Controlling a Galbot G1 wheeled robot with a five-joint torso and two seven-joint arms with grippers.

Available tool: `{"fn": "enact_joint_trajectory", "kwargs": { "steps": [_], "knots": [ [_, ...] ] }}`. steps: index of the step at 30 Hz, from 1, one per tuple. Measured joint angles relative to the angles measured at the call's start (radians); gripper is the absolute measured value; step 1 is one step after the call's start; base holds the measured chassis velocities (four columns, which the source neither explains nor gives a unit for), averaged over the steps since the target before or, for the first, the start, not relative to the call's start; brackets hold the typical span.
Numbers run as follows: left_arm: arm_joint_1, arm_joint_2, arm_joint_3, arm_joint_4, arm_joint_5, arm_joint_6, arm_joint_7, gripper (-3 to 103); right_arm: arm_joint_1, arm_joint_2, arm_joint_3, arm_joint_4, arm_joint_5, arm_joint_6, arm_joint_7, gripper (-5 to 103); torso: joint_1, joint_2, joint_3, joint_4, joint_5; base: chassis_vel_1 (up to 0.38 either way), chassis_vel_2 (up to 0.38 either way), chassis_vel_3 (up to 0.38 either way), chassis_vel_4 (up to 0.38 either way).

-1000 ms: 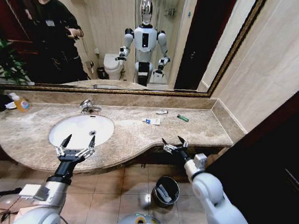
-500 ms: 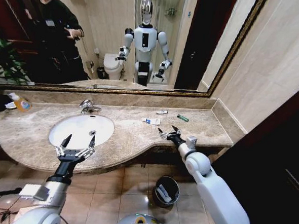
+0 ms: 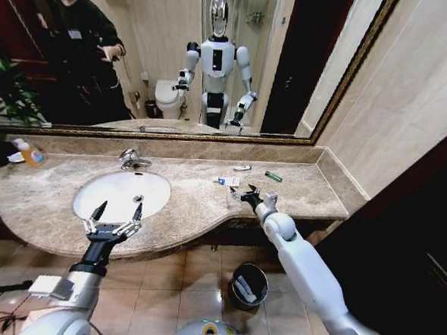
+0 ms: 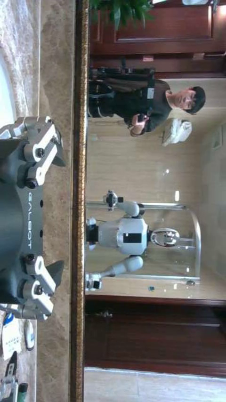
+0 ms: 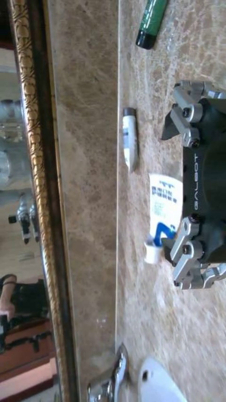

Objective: Pick up the trash from the sink and place it in the trash bin.

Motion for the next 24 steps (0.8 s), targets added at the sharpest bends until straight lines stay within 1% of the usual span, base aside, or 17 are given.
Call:
{"fn": "enact_joint_trajectory", "kwargs": {
  "steps": [2,7,10,17,24],
  "knots": [
    [0.000,0.000,0.000,0.000,0.000,0.000,0.000,100,0.042,0.011,-0.008,-0.052,0.001,0.005,-0.010,100,0.000,0.000,0.000,0.0000,0.0000,0.000,0.000,0.000,0.000],
    [0.000,0.000,0.000,0.000,0.000,0.000,0.000,100,0.080,0.022,-0.020,-0.092,0.028,0.006,-0.022,100,0.000,0.000,0.000,0.0001,-0.0001,0.000,0.000,0.000,0.000],
    [0.000,0.000,0.000,0.000,0.000,0.000,0.000,100,0.112,0.037,-0.030,-0.135,0.042,0.005,-0.045,100,0.000,0.000,0.000,0.0001,-0.0001,0.000,0.000,0.000,0.000],
    [0.000,0.000,0.000,0.000,0.000,0.000,0.000,100,0.127,0.059,-0.034,-0.193,0.044,0.003,-0.054,100,0.000,0.000,0.000,0.0001,0.0000,0.000,0.000,0.000,0.000],
    [0.000,0.000,0.000,0.000,0.000,0.000,0.000,100,0.131,0.061,-0.032,-0.215,0.046,0.003,-0.066,101,0.000,0.000,0.000,0.0000,-0.0001,0.000,0.000,0.000,0.000]
  ]
}}
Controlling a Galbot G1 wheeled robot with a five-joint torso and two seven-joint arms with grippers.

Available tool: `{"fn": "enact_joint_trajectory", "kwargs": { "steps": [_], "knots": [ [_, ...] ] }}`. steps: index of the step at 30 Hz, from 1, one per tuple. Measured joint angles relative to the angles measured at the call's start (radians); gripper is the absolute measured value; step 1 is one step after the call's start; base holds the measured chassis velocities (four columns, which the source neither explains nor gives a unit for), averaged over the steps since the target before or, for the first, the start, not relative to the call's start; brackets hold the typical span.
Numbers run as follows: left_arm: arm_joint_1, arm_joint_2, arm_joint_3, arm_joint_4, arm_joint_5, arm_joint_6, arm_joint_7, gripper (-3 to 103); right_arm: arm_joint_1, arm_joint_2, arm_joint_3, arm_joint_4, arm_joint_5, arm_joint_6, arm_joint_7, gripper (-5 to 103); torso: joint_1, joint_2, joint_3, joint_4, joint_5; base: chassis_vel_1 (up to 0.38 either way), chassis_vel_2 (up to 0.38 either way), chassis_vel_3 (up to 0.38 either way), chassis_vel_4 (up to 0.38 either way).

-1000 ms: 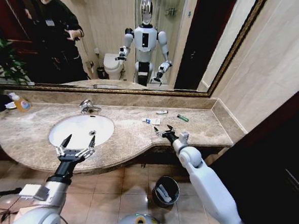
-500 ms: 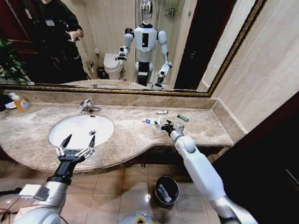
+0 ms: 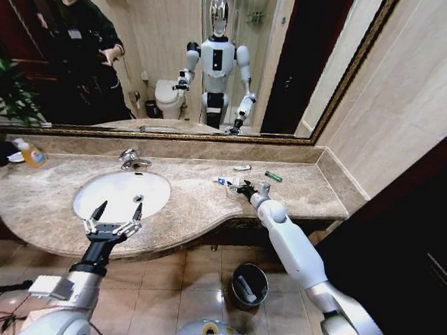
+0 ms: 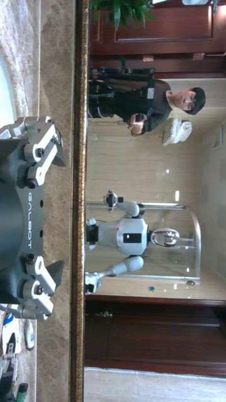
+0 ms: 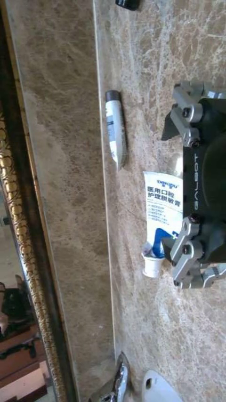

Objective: Pick up the trash from the sink and place it in the trash bin.

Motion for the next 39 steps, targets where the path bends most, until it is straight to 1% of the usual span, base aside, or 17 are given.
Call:
{"fn": "enact_joint_trajectory", "kwargs": {
  "steps": [1,2,4,7,8,11,13,17,19,22,24,25,28,29,30,32,39],
  "knots": [
    [0.000,0.000,0.000,0.000,0.000,0.000,0.000,100,0.000,0.000,0.000,-0.001,0.000,0.000,-0.001,101,0.000,0.000,0.000,0.0000,0.0000,0.000,0.000,0.000,0.000],
    [0.000,0.000,0.000,0.000,0.000,0.000,0.000,100,0.000,0.002,0.000,-0.002,0.001,0.003,-0.002,97,0.000,0.000,0.000,0.0000,0.0000,0.000,0.000,0.000,0.000],
    [0.000,0.000,0.000,0.000,0.000,0.000,0.000,100,0.000,0.003,0.000,-0.003,0.001,0.005,-0.004,97,0.000,0.000,0.000,0.0000,0.0000,0.000,0.000,0.000,0.000],
    [0.000,0.000,0.000,0.000,0.000,0.000,0.000,100,-0.004,0.006,0.000,-0.004,-0.001,0.012,-0.032,82,0.000,0.000,0.000,0.0000,0.0000,0.000,0.000,0.000,0.000],
    [0.000,0.000,0.000,0.000,0.000,0.000,0.000,100,-0.004,0.006,0.000,-0.004,-0.001,0.012,-0.032,82,0.000,0.000,0.000,0.0000,0.0000,0.000,0.000,0.000,0.000],
    [0.000,0.000,0.000,0.000,0.000,0.000,0.000,100,-0.005,0.007,0.002,-0.004,-0.003,0.013,-0.052,65,0.000,0.000,0.000,0.0000,0.0000,0.000,0.000,0.000,0.000],
    [0.000,0.000,0.000,0.000,0.000,0.000,0.000,100,-0.005,0.008,0.002,-0.003,-0.003,0.013,-0.052,65,0.000,0.000,0.000,0.0000,0.0000,0.000,0.000,0.000,0.000],
    [0.000,0.000,0.000,0.000,0.000,0.000,0.000,100,-0.007,0.012,0.000,0.002,-0.011,0.020,-0.052,43,0.000,0.000,0.000,0.0000,0.0000,0.000,0.000,0.000,0.000],
    [0.000,0.000,0.000,0.000,0.000,0.000,0.000,100,-0.008,0.013,-0.001,0.002,-0.012,0.021,-0.051,43,0.000,0.000,0.000,0.0000,0.0000,0.000,0.000,0.000,0.000],
    [0.000,0.000,0.000,0.000,0.000,0.000,0.000,100,-0.010,0.017,-0.004,0.003,-0.027,0.027,-0.050,27,0.000,0.000,0.000,0.0000,0.0000,0.000,0.000,0.000,0.000],
    [0.000,0.000,0.000,0.000,0.000,0.000,0.000,100,-0.011,0.017,-0.004,0.003,-0.029,0.028,-0.050,27,0.000,0.000,0.000,0.0000,0.0000,0.000,0.000,0.000,0.000],
    [0.000,0.000,0.000,0.000,0.000,0.000,0.000,100,-0.013,0.020,-0.005,0.008,-0.034,0.031,-0.047,15,0.000,0.000,0.000,0.0000,0.0000,0.000,0.000,0.000,0.000],
    [0.000,0.000,0.000,0.000,0.000,0.000,0.000,100,-0.015,0.020,-0.005,0.015,-0.035,0.031,-0.044,15,0.000,0.000,0.000,0.0000,0.0000,0.000,0.000,0.000,0.000],
    [0.000,0.000,0.000,0.000,0.000,0.000,0.000,100,-0.019,0.019,-0.005,0.029,-0.036,0.032,-0.037,4,0.000,0.000,0.000,0.0000,0.0000,0.000,0.000,0.000,0.000],
    [0.000,0.000,0.000,0.000,0.000,0.000,0.000,100,-0.019,0.019,-0.005,0.029,-0.036,0.032,-0.037,4,0.000,0.000,0.000,0.0000,0.0000,0.000,0.000,0.000,0.000],
    [0.000,0.000,0.000,0.000,0.000,0.000,0.000,100,-0.027,0.014,-0.006,0.055,-0.036,0.032,-0.026,1,0.000,0.000,0.000,0.0001,0.0000,0.000,0.000,0.000,0.000],
    [0.000,0.000,0.000,0.000,0.000,0.000,0.000,100,-0.095,-0.041,0.005,0.206,-0.024,0.020,0.011,0,0.000,0.000,0.000,0.0001,0.0001,0.000,0.000,0.000,0.000]
  ]
}}
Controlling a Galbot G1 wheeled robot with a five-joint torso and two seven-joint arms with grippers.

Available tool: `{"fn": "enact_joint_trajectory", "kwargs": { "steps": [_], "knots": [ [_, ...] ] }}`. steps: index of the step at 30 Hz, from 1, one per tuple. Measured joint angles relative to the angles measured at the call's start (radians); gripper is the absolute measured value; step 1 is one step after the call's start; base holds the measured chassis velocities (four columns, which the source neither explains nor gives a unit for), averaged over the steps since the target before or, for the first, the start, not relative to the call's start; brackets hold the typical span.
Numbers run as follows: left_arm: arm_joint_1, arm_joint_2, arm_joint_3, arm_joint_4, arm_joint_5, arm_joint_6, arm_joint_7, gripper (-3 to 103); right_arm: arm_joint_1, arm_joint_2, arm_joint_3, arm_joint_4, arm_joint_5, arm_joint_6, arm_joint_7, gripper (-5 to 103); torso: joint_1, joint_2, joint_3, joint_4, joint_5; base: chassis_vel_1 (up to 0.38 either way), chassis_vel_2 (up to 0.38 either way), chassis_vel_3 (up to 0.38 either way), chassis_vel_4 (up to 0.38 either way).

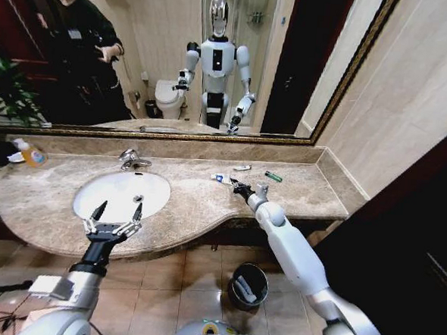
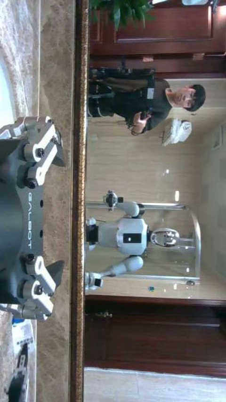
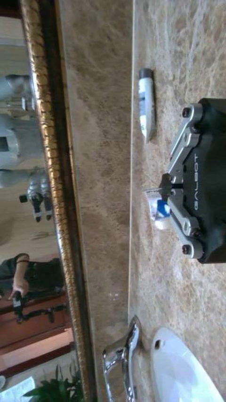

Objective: Pick up the trash from the sink and place it in the trash bin.

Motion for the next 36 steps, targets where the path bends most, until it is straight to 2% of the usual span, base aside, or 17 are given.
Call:
{"fn": "enact_joint_trajectory", "kwargs": {
  "steps": [6,8,10,13,18,19,21,22,24,27,28,30,32,35,36],
  "knots": [
    [0.000,0.000,0.000,0.000,0.000,0.000,0.000,100,-0.097,-0.051,0.036,0.128,0.024,-0.019,0.021,0,0.000,0.000,0.000,0.0000,-0.0001,0.000,0.000,0.000,0.000],
    [0.000,0.000,0.000,0.000,0.000,0.000,0.000,100,-0.191,-0.091,0.076,0.226,0.034,-0.026,0.022,0,0.000,0.000,0.000,-0.0001,0.0000,0.000,0.000,0.000,0.000],
    [0.000,0.000,0.000,0.000,0.000,0.000,0.000,100,-0.213,-0.099,0.087,0.249,0.036,-0.027,0.022,0,0.000,0.000,0.000,-0.0001,0.0002,0.000,0.000,0.000,0.000],
    [0.000,0.000,0.000,0.000,0.000,0.000,0.000,100,-0.329,-0.139,0.148,0.372,0.044,-0.027,0.022,0,0.000,0.000,0.000,-0.0001,0.0001,0.000,0.000,0.000,0.000],
    [0.000,0.000,0.000,0.000,0.000,0.000,0.000,100,-0.426,-0.172,0.192,0.457,0.048,-0.029,0.040,0,0.000,0.000,0.000,-0.0002,0.0003,0.000,0.000,0.000,0.000],
    [0.000,0.000,0.000,0.000,0.000,0.000,0.000,100,-0.472,-0.189,0.212,0.499,0.053,-0.056,0.062,0,0.000,0.000,0.000,0.0001,0.0002,0.000,0.000,0.000,0.000],
    [0.000,0.000,0.000,0.000,0.000,0.000,0.000,100,-0.545,-0.203,0.263,0.551,0.055,-0.099,0.054,0,0.000,0.000,0.000,0.0000,0.0000,0.000,0.000,0.000,0.000],
    [0.000,0.000,0.000,0.000,0.000,0.000,0.000,100,-0.545,-0.203,0.263,0.551,0.055,-0.099,0.054,0,0.000,0.000,0.000,0.0000,0.0000,0.000,0.000,0.000,0.000],
    [0.000,0.000,0.000,0.000,0.000,0.000,0.000,100,-0.639,-0.206,0.325,0.597,0.042,-0.107,0.001,0,0.000,0.000,0.000,-0.0001,0.0002,0.000,0.000,0.000,0.000],
    [0.000,0.000,0.000,0.000,0.000,0.000,0.000,100,-0.751,-0.201,0.397,0.637,0.016,-0.081,-0.053,0,0.000,0.000,0.000,0.0000,-0.0001,0.000,0.000,0.000,0.000],
    [0.000,0.000,0.000,0.000,0.000,0.000,0.000,100,-0.751,-0.201,0.397,0.637,0.016,-0.081,-0.053,0,0.000,0.000,0.000,0.0000,-0.0001,0.000,0.000,0.000,0.000],
    [0.000,0.000,0.000,0.000,0.000,0.000,0.000,100,-0.864,-0.180,0.473,0.649,-0.005,-0.049,-0.144,0,0.000,0.000,0.000,-0.0002,0.0000,0.000,0.000,0.000,0.000],
    [0.000,0.000,0.000,0.000,0.000,0.000,0.000,100,-0.887,-0.173,0.487,0.646,-0.017,-0.036,-0.171,0,0.000,0.000,0.000,-0.0002,-0.0001,0.000,0.000,0.000,0.000],
    [0.000,0.000,0.000,0.000,0.000,0.000,0.000,100,-0.965,-0.130,0.534,0.573,-0.103,0.053,-0.294,0,0.000,0.000,0.000,-0.0002,0.0000,0.000,0.000,0.000,0.000],
    [0.000,0.000,0.000,0.000,0.000,0.000,0.000,100,-0.965,-0.130,0.534,0.573,-0.103,0.053,-0.294,0,0.000,0.000,0.000,-0.0002,0.0000,0.000,0.000,0.000,0.000]
  ]
}}
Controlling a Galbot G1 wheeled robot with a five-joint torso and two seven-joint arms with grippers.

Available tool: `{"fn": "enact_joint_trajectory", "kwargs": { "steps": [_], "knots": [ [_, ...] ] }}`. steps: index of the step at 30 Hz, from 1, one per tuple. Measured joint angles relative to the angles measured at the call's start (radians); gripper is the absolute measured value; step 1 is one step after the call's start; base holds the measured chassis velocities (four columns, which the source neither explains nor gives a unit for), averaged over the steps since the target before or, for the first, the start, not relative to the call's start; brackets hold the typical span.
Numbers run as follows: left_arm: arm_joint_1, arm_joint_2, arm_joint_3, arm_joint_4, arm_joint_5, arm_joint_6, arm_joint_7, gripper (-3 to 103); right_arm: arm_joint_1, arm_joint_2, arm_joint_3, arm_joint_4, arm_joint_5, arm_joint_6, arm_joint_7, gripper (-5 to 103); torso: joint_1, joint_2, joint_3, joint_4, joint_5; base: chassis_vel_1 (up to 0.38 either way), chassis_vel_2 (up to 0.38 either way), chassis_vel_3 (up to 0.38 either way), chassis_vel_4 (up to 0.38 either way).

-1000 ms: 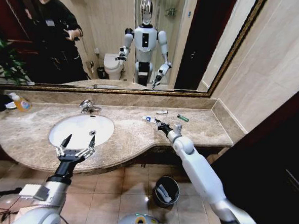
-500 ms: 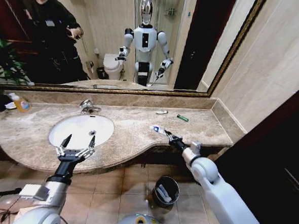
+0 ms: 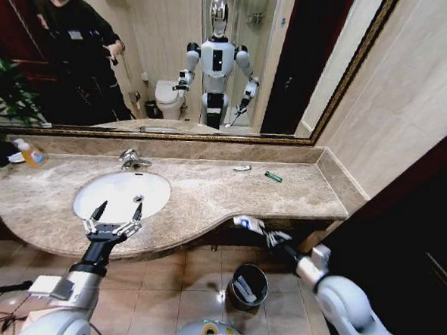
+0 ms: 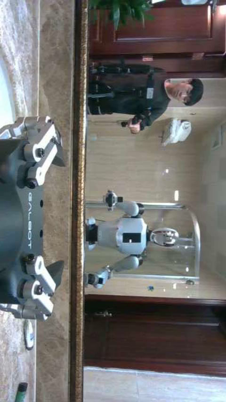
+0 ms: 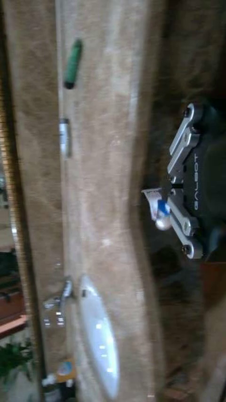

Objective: Pick up the trash from the sink and place it in the trash bin.

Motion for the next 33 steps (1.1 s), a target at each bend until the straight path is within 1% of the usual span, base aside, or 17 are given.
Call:
{"fn": "enact_joint_trajectory", "kwargs": {
  "steps": [1,2,3,4,7,8,11,12,13,14,16,20,21,24,27,28,33],
  "knots": [
    [0.000,0.000,0.000,0.000,0.000,0.000,0.000,100,-0.004,0.008,0.003,-0.016,-0.014,0.012,-0.017,0,0.000,0.000,0.000,0.0000,0.0000,0.000,0.000,0.000,0.000],
    [0.000,0.000,0.000,0.000,0.000,0.000,0.000,100,-0.008,0.028,0.004,-0.057,-0.047,0.036,-0.051,0,0.000,0.000,0.000,0.0001,0.0001,0.000,0.000,0.000,0.000],
    [0.000,0.000,0.000,0.000,0.000,0.000,0.000,100,-0.004,0.042,-0.001,-0.087,-0.072,0.047,-0.063,0,0.000,0.000,0.000,0.0001,-0.0002,0.000,0.000,0.000,0.000],
    [0.000,0.000,0.000,0.000,0.000,0.000,0.000,100,-0.004,0.042,-0.001,-0.087,-0.072,0.047,-0.063,0,0.000,0.000,0.000,0.0001,-0.0002,0.000,0.000,0.000,0.000],
    [0.000,0.000,0.000,0.000,0.000,0.000,0.000,100,0.045,0.077,-0.037,-0.197,-0.144,0.071,-0.068,0,0.000,0.000,0.000,0.0002,0.0000,0.000,0.000,0.000,0.000],
    [0.000,0.000,0.000,0.000,0.000,0.000,0.000,100,0.045,0.077,-0.037,-0.197,-0.144,0.071,-0.068,0,0.000,0.000,0.000,0.0002,0.0000,0.000,0.000,0.000,0.000],
    [0.000,0.000,0.000,0.000,0.000,0.000,0.000,100,0.105,0.110,-0.064,-0.339,-0.208,0.096,-0.061,0,0.000,0.000,0.000,0.0003,0.0001,0.000,0.000,0.000,0.000],
    [0.000,0.000,0.000,0.000,0.000,0.000,0.000,100,0.105,0.110,-0.064,-0.339,-0.208,0.096,-0.061,0,0.000,0.000,0.000,0.0003,0.0001,0.000,0.000,0.000,0.000],
    [0.000,0.000,0.000,0.000,0.000,0.000,0.000,100,0.125,0.125,-0.074,-0.400,-0.234,0.115,-0.046,0,0.000,0.000,0.000,0.0003,0.0000,0.000,0.000,0.000,0.000],
    [0.000,0.000,0.000,0.000,0.000,0.000,0.000,100,0.157,0.156,-0.085,-0.510,-0.281,0.161,-0.009,0,0.000,0.000,0.000,0.0003,0.0000,0.000,0.000,0.000,0.000],
    [0.000,0.000,0.000,0.000,0.000,0.000,0.000,100,0.166,0.168,-0.088,-0.544,-0.291,0.173,0.006,0,0.000,0.000,0.000,0.0002,0.0000,0.000,0.000,0.000,0.000],
    [0.000,0.000,0.000,0.000,0.000,0.000,0.000,100,0.213,0.229,-0.112,-0.694,-0.335,0.223,0.120,0,0.000,0.000,0.000,0.0002,-0.0002,0.000,0.000,0.000,0.000],
    [0.000,0.000,0.000,0.000,0.000,0.000,0.000,100,0.213,0.229,-0.112,-0.694,-0.335,0.223,0.120,0,0.000,0.000,0.000,0.0002,-0.0002,0.000,0.000,0.000,0.000],
    [0.000,0.000,0.000,0.000,0.000,0.000,0.000,100,0.244,0.265,-0.131,-0.764,-0.345,0.244,0.185,0,0.000,0.000,0.000,0.0002,-0.0002,0.000,0.000,0.000,0.000],
    [0.000,0.000,0.000,0.000,0.000,0.000,0.000,100,0.257,0.274,-0.147,-0.793,-0.345,0.255,0.211,0,0.000,0.000,0.000,0.0002,0.0000,0.000,0.000,0.000,0.000],
    [0.000,0.000,0.000,0.000,0.000,0.000,0.000,100,0.268,0.277,-0.163,-0.820,-0.346,0.275,0.234,0,0.000,0.000,0.000,0.0001,-0.0003,0.000,0.000,0.000,0.000],
    [0.000,0.000,0.000,0.000,0.000,0.000,0.000,100,0.283,0.292,-0.175,-0.852,-0.361,0.287,0.251,0,0.000,0.000,0.000,0.0002,-0.0001,0.000,0.000,0.000,0.000]
  ]
}}
